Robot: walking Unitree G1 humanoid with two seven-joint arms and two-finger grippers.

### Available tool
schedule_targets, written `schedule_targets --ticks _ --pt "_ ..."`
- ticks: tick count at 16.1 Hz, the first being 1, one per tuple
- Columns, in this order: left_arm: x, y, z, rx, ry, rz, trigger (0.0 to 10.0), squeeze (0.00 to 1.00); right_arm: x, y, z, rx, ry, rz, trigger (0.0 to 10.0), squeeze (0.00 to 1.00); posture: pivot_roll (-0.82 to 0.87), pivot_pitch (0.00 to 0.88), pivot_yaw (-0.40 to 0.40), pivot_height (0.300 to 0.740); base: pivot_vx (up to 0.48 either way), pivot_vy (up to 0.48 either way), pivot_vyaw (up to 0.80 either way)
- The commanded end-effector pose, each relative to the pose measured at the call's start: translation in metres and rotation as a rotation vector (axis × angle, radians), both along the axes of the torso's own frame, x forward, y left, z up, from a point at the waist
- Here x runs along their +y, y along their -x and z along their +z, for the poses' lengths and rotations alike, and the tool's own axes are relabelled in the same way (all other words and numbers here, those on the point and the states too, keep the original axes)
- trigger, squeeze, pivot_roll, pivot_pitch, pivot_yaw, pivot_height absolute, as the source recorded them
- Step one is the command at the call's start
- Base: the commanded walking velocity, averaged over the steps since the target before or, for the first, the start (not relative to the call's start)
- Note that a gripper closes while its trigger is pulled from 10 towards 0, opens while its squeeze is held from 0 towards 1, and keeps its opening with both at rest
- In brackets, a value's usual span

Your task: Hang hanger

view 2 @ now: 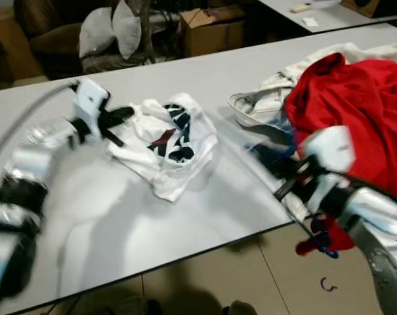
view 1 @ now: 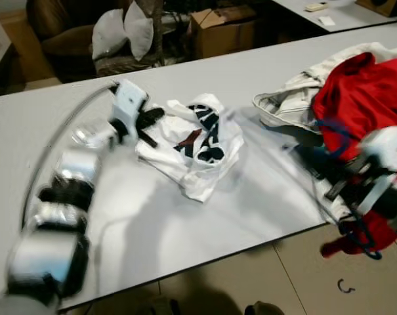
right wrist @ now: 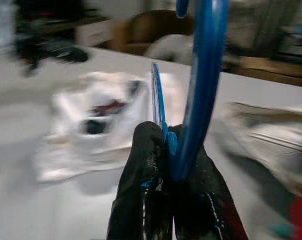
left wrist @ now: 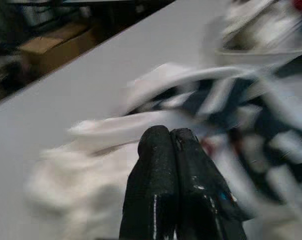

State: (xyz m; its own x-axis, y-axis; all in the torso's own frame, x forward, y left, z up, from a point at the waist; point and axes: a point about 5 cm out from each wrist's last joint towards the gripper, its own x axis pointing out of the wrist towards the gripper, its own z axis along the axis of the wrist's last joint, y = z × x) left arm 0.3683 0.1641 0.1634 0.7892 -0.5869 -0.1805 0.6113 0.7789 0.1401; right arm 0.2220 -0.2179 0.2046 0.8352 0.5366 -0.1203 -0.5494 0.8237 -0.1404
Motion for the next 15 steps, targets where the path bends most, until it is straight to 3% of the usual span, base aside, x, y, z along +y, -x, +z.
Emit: schedule_targets --ticks 1,2,4,5,7,8,9,13,15 --pt "-0.007 0.002 0.009 -0.025 0.047 -0.022 10.0 1.00 -0.007 0.000 0.000 -0.005 0.012 -0.077 10.0 0.00 -0.19 0.000 0.087 0.740 0.000 0.000 0.00" --pt "-0.025 0.010 0.005 0.003 0.092 -0.092 10.0 1.00 -0.015 -0.002 -0.005 -0.004 0.037 -0.172 10.0 0.00 -0.19 0.000 0.083 0.740 0.000 0.000 0.00" --pt "-0.046 0.018 -0.007 0.050 0.089 -0.149 10.0 1.00 -0.022 -0.001 -0.015 0.012 0.023 -0.253 10.0 0.00 -0.21 0.000 0.080 0.740 0.000 0.000 0.00" --pt "-0.061 0.026 -0.020 0.078 0.050 -0.169 10.0 1.00 -0.022 0.009 -0.028 0.044 0.008 -0.275 10.0 0.00 -0.22 0.000 0.074 0.740 0.000 0.000 0.00" --pt "-0.066 0.034 -0.030 0.106 -0.006 -0.202 10.0 1.00 -0.021 0.018 -0.037 0.060 0.014 -0.286 10.0 0.00 -0.22 0.000 0.076 0.740 0.000 0.000 0.00" --pt "-0.068 0.042 -0.038 0.134 -0.039 -0.239 10.0 0.22 -0.020 0.022 -0.042 0.058 0.037 -0.313 10.0 0.00 -0.23 0.000 0.079 0.740 0.000 0.000 0.00" --pt "-0.069 0.045 -0.048 0.147 -0.084 -0.240 10.0 0.00 -0.020 0.023 -0.048 0.044 0.035 -0.354 10.0 0.00 -0.23 0.000 0.086 0.740 0.000 0.000 0.00" --pt "-0.075 0.051 -0.057 0.163 -0.107 -0.258 10.0 0.00 -0.030 0.027 -0.064 0.059 0.063 -0.468 10.0 0.00 -0.24 0.000 0.090 0.740 0.000 0.000 0.00" --pt "-0.076 0.053 -0.060 0.166 -0.127 -0.269 10.0 0.00 -0.028 0.027 -0.065 0.054 0.071 -0.460 10.0 0.00 -0.24 0.000 0.090 0.740 0.000 0.000 0.00"
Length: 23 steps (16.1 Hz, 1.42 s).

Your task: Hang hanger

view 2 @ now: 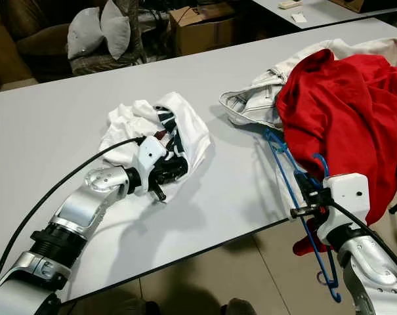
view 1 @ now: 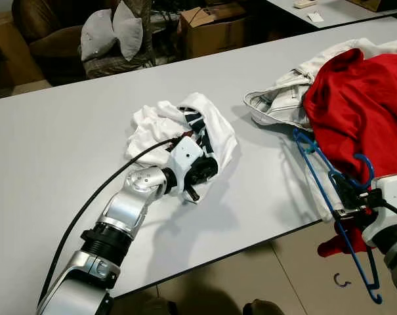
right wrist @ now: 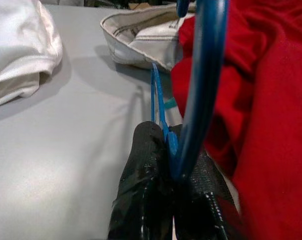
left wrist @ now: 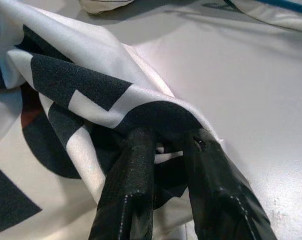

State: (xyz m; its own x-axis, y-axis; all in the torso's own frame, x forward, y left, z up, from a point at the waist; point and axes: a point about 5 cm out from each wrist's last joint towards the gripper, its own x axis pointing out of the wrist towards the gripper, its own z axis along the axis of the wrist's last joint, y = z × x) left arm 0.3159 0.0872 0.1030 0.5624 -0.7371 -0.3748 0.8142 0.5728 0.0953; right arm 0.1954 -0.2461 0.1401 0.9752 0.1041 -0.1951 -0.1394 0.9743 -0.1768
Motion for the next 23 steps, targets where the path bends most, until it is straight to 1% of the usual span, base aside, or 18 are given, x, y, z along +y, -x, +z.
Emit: schedule_targets --ticks 1,2,3,4,5,6,8,11,13,14,15,16,17,18,19,20,22,23 --pt "0.001 0.000 -0.004 -0.014 -0.053 -0.008 6.7 0.00 0.002 -0.001 0.000 -0.012 0.008 0.008 10.0 0.00 -0.24 0.000 0.091 0.740 0.000 0.000 0.00" --pt "0.003 0.000 -0.007 -0.017 -0.090 -0.008 1.8 0.00 0.003 -0.003 0.000 -0.017 0.009 0.011 10.0 0.00 -0.24 0.000 0.090 0.740 0.000 0.000 0.00" --pt "0.008 -0.001 -0.012 -0.018 -0.169 -0.006 0.0 0.00 0.005 -0.005 0.001 -0.023 0.007 0.017 10.0 0.00 -0.24 0.000 0.089 0.740 0.000 0.000 0.00" --pt "0.017 -0.001 -0.016 -0.017 -0.243 0.008 0.0 0.00 0.008 -0.007 0.001 -0.029 0.006 0.032 10.0 0.00 -0.24 0.000 0.090 0.740 0.000 0.000 0.00" --pt "0.017 -0.001 -0.016 -0.017 -0.243 0.008 0.0 0.00 0.008 -0.007 0.001 -0.029 0.006 0.032 10.0 0.00 -0.24 0.000 0.090 0.740 0.000 0.000 0.00" --pt "0.026 -0.003 -0.019 -0.016 -0.289 0.023 0.0 0.00 0.011 -0.009 0.001 -0.031 0.001 0.054 10.0 0.00 -0.24 0.000 0.091 0.740 0.000 0.000 0.00" --pt "0.062 -0.005 -0.017 0.016 -0.371 0.040 0.0 0.00 0.019 -0.009 0.005 -0.039 -0.015 0.117 10.0 0.00 -0.23 0.000 0.092 0.740 0.000 0.000 0.00" --pt "0.117 -0.006 0.007 0.043 -0.351 0.067 0.0 0.00 0.022 -0.010 0.007 -0.046 -0.036 0.156 10.0 0.00 -0.22 0.000 0.089 0.740 0.000 0.000 0.00" --pt "0.140 -0.001 0.022 0.043 -0.306 0.052 0.0 0.00 0.028 -0.010 0.008 -0.051 -0.059 0.200 10.0 0.00 -0.22 0.000 0.089 0.740 0.000 0.000 0.00" --pt "0.145 0.001 0.032 0.034 -0.259 0.032 0.0 0.00 0.033 -0.010 0.009 -0.050 -0.075 0.234 10.0 0.00 -0.22 0.000 0.089 0.740 0.000 0.000 0.00" --pt "0.145 0.000 0.040 -0.001 -0.231 0.015 0.0 0.00 0.036 -0.010 0.009 -0.048 -0.082 0.258 10.0 0.00 -0.20 0.000 0.079 0.740 0.000 0.000 0.00" --pt "0.140 -0.002 0.050 -0.052 -0.154 0.011 10.0 0.00 0.039 -0.010 0.009 -0.051 -0.090 0.275 10.0 0.00 -0.20 0.000 0.076 0.740 0.000 0.000 0.00" --pt "0.131 -0.006 0.064 -0.135 -0.050 0.006 10.0 1.00 0.040 -0.010 0.009 -0.055 -0.091 0.282 10.0 0.00 -0.20 0.000 0.076 0.740 0.000 0.000 0.00" --pt "0.124 -0.005 0.074 -0.207 0.003 -0.019 10.0 1.00 0.039 -0.011 0.010 -0.059 -0.089 0.282 10.0 0.00 -0.20 0.000 0.078 0.740 0.000 0.000 0.00" --pt "0.119 -0.003 0.078 -0.236 0.021 -0.044 10.0 1.00 0.039 -0.011 0.010 -0.061 -0.089 0.282 10.0 0.00 -0.20 0.000 0.078 0.740 0.000 0.000 0.00" --pt "0.101 0.008 0.079 -0.226 0.070 -0.131 10.0 1.00 0.038 -0.010 0.011 -0.063 -0.087 0.282 10.0 0.00 -0.20 0.000 0.077 0.740 0.000 0.000 0.00" --pt "0.089 0.017 0.067 -0.173 0.047 -0.184 10.0 1.00 0.036 -0.010 0.011 -0.061 -0.084 0.275 10.0 0.00 -0.20 0.000 0.073 0.740 0.000 0.000 0.00" --pt "0.086 0.018 0.060 -0.160 0.026 -0.183 10.0 1.00 0.035 -0.010 0.011 -0.059 -0.083 0.273 10.0 0.00 -0.20 0.000 0.073 0.740 0.000 0.000 0.00"
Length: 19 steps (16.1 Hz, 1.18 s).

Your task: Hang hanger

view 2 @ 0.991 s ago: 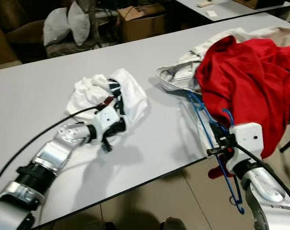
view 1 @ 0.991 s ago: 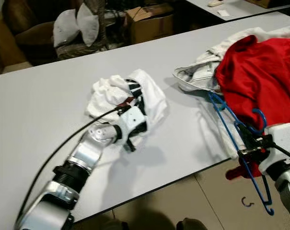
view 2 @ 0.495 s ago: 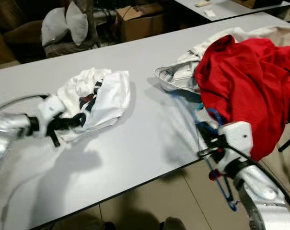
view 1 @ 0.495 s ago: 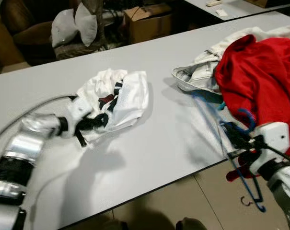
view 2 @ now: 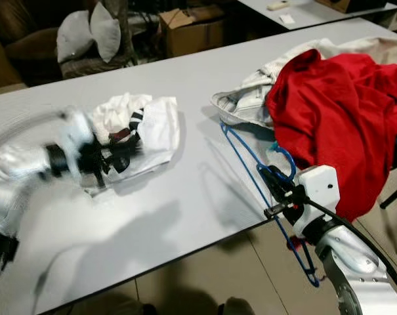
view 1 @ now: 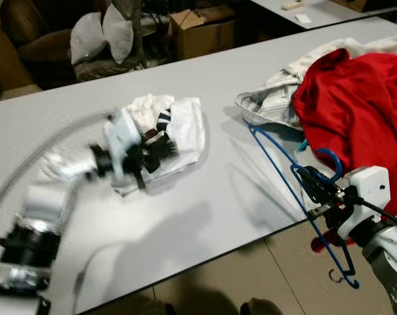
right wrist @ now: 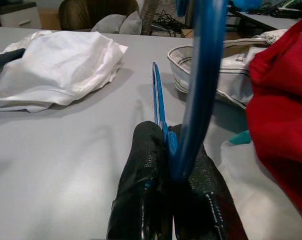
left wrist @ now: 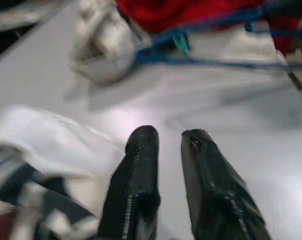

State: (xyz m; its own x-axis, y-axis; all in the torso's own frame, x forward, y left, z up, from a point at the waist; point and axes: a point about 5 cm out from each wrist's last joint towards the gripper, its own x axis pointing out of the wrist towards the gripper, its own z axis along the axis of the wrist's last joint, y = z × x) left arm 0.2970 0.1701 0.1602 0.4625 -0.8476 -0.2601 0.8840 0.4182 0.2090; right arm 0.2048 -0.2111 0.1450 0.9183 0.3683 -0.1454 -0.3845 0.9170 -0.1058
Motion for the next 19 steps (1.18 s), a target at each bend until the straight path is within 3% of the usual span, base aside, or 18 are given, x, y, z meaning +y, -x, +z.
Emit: schedule_targets --ticks 1,4,5,7,11,14,19 --pt "-0.008 0.002 -0.015 0.007 -0.083 0.000 10.0 1.00 0.000 0.000 0.006 -0.021 -0.002 0.016 10.0 0.00 -0.20 0.000 0.066 0.740 0.000 0.000 0.00" --pt "-0.025 0.005 -0.030 -0.025 -0.154 -0.003 10.0 1.00 0.000 0.000 0.005 -0.018 0.002 0.025 10.0 0.00 -0.20 0.000 0.066 0.740 0.000 0.000 0.00" --pt "-0.029 0.003 -0.037 -0.037 -0.187 0.024 10.0 0.00 0.001 0.000 0.005 -0.016 0.004 0.028 10.0 0.00 -0.21 0.000 0.067 0.740 0.000 0.000 0.00" --pt "-0.028 -0.002 -0.054 -0.059 -0.275 0.102 10.0 0.00 0.002 0.001 0.004 -0.007 0.009 0.034 10.0 0.00 -0.21 0.000 0.067 0.740 0.000 0.000 0.00" --pt "-0.021 -0.015 -0.060 -0.119 -0.354 0.230 10.0 0.00 0.001 0.001 0.005 -0.007 0.014 0.033 10.0 0.00 -0.22 0.000 0.067 0.740 0.000 0.000 0.00" --pt "-0.020 -0.023 -0.053 -0.192 -0.319 0.307 10.0 0.00 0.000 0.001 0.005 -0.010 0.013 0.029 10.0 0.00 -0.22 0.000 0.069 0.740 0.000 0.000 0.00" --pt "-0.012 -0.023 -0.065 -0.168 -0.448 0.296 10.0 0.00 0.001 0.001 0.005 -0.009 0.013 0.032 10.0 0.00 -0.22 0.000 0.069 0.740 0.000 0.000 0.00"
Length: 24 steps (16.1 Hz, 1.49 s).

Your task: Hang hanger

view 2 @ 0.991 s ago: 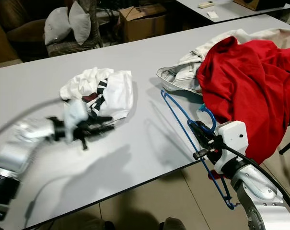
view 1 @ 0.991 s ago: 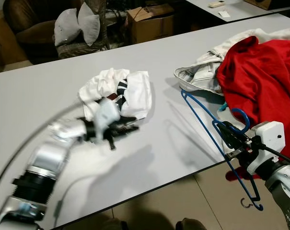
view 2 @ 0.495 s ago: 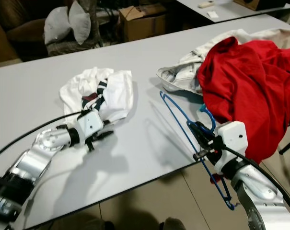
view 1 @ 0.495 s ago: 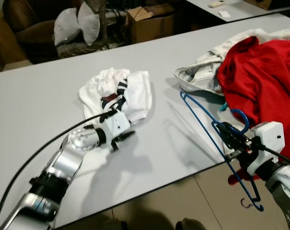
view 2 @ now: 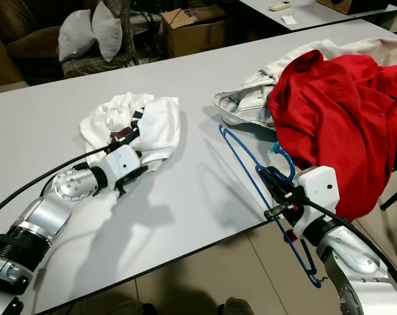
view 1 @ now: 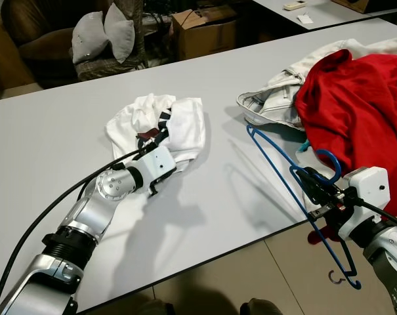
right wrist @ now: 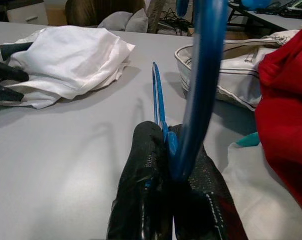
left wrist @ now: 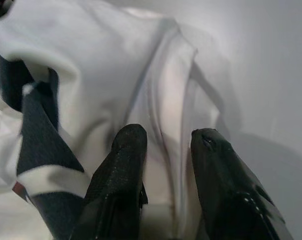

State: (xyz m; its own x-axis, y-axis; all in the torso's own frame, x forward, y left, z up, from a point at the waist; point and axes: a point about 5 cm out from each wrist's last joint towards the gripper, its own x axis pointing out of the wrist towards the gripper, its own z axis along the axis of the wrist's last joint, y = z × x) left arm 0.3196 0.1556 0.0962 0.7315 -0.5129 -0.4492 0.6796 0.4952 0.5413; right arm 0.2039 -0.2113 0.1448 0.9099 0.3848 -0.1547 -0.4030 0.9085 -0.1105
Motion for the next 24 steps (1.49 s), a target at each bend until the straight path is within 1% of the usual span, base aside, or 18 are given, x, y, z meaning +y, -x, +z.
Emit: schedule_targets --ticks 1,2,3,4,6,8,15,16,17,18,19,20,21,22,23,24 --pt "0.003 0.000 -0.003 0.018 -0.032 0.000 10.0 0.00 0.001 0.000 0.005 -0.016 0.005 0.013 10.0 0.00 -0.21 0.000 0.070 0.740 0.000 0.000 0.00" --pt "0.005 0.000 -0.004 0.017 -0.047 0.007 8.6 0.00 0.001 0.000 0.005 -0.017 0.006 0.013 10.0 0.00 -0.21 0.000 0.070 0.740 0.000 0.000 0.00" --pt "0.006 -0.002 -0.004 0.006 -0.059 0.025 6.0 0.00 0.001 0.000 0.005 -0.017 0.005 0.013 10.0 0.00 -0.21 0.000 0.070 0.740 0.000 0.000 0.00" --pt "0.007 -0.003 -0.004 0.002 -0.058 0.042 4.5 0.00 0.001 0.000 0.005 -0.018 0.005 0.013 10.0 0.00 -0.22 0.000 0.070 0.740 0.000 0.000 0.00" --pt "0.011 -0.008 -0.001 -0.024 -0.087 0.083 1.1 0.00 0.001 -0.001 0.005 -0.019 0.005 0.014 10.0 0.00 -0.22 0.000 0.070 0.740 0.000 0.000 0.00" --pt "0.012 -0.009 0.000 -0.024 -0.085 0.089 0.0 0.00 0.001 0.000 0.005 -0.018 0.005 0.016 10.0 0.00 -0.22 0.000 0.073 0.740 0.000 0.000 0.00" --pt "0.013 -0.010 -0.001 -0.010 -0.075 0.094 0.0 0.00 0.002 0.001 0.003 -0.016 0.006 0.018 10.0 0.00 -0.22 0.000 0.075 0.740 0.000 0.000 0.00" --pt "0.014 -0.012 0.004 -0.022 -0.053 0.103 0.0 0.00 0.002 0.000 0.003 -0.019 0.006 0.018 10.0 0.00 -0.21 0.000 0.075 0.740 0.000 0.000 0.00" --pt "0.015 -0.016 0.012 -0.043 -0.013 0.119 0.0 0.00 0.002 -0.002 0.004 -0.022 0.006 0.018 10.0 0.00 -0.21 0.000 0.076 0.740 0.000 0.000 0.00" --pt "0.014 -0.027 0.033 -0.102 0.097 0.165 0.0 0.00 0.002 -0.004 0.005 -0.034 0.002 0.018 10.0 0.00 -0.21 0.000 0.081 0.740 0.000 0.000 0.00" --pt "0.014 -0.032 0.044 -0.134 0.139 0.181 0.0 0.00 0.002 -0.004 0.006 -0.039 -0.002 0.019 10.0 0.00 -0.21 0.000 0.081 0.740 0.000 0.000 0.00" --pt "0.015 -0.041 0.067 -0.199 0.198 0.200 0.0 0.00 0.004 -0.005 0.007 -0.048 -0.010 0.034 10.0 0.00 -0.21 0.000 0.087 0.740 0.000 0.000 0.00" --pt "0.017 -0.048 0.085 -0.263 0.205 0.208 0.0 0.00 0.006 -0.005 0.007 -0.053 -0.015 0.044 10.0 0.00 -0.21 0.000 0.089 0.740 0.000 0.000 0.00" --pt "0.023 -0.060 0.127 -0.396 0.226 0.223 0.0 0.00 0.011 -0.004 0.009 -0.065 -0.029 0.072 10.0 0.00 -0.20 0.000 0.100 0.740 0.000 0.000 0.00" --pt "0.025 -0.064 0.152 -0.466 0.250 0.227 0.0 0.00 0.015 -0.001 0.011 -0.074 -0.043 0.101 10.0 0.00 -0.20 0.000 0.106 0.740 0.000 0.000 0.00" --pt "0.027 -0.068 0.184 -0.555 0.287 0.224 0.0 0.00 0.023 0.003 0.013 -0.084 -0.068 0.149 10.0 0.00 -0.21 0.000 0.115 0.740 0.000 0.000 0.00"
